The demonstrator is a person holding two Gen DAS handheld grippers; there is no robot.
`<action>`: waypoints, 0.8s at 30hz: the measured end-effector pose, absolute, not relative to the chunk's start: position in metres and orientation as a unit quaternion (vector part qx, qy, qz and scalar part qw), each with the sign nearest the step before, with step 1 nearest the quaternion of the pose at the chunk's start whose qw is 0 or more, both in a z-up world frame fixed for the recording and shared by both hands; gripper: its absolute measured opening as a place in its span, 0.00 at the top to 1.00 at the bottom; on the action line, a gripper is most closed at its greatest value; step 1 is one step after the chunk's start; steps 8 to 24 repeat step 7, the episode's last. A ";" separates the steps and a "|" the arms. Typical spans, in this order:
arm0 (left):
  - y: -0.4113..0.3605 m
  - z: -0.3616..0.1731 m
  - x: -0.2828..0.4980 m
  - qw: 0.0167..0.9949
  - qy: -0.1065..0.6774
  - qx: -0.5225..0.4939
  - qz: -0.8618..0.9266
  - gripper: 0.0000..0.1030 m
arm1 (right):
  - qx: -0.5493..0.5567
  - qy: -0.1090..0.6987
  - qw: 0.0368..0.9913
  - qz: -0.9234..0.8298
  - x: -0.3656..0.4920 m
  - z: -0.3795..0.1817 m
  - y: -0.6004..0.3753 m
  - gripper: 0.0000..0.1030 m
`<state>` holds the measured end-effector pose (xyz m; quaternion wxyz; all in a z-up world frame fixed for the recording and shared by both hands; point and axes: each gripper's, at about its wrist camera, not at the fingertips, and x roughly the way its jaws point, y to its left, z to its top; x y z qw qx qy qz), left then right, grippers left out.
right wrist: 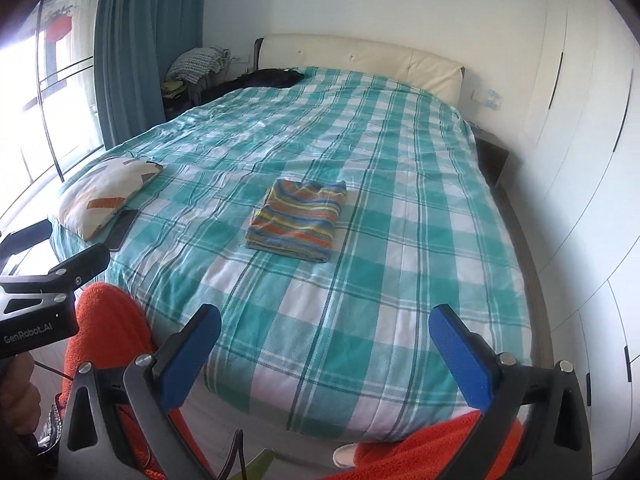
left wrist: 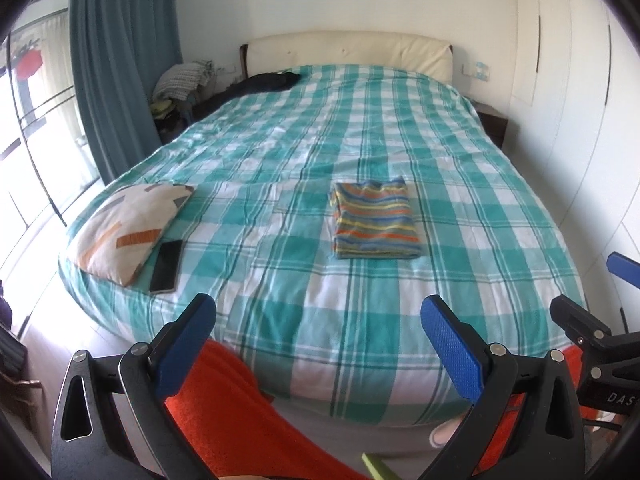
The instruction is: Fold small clothes
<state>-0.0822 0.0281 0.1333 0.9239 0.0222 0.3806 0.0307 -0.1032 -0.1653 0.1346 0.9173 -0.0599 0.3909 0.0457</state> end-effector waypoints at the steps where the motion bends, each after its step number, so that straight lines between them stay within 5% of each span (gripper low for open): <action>1: 0.029 0.132 -0.082 0.924 0.381 0.021 0.033 0.00 | -0.061 0.392 0.917 0.048 -0.103 0.134 -0.165 0.00; 24: 0.024 0.131 -0.080 0.924 0.378 0.033 0.039 0.00 | -0.060 0.398 0.914 0.061 -0.097 0.128 -0.160 0.00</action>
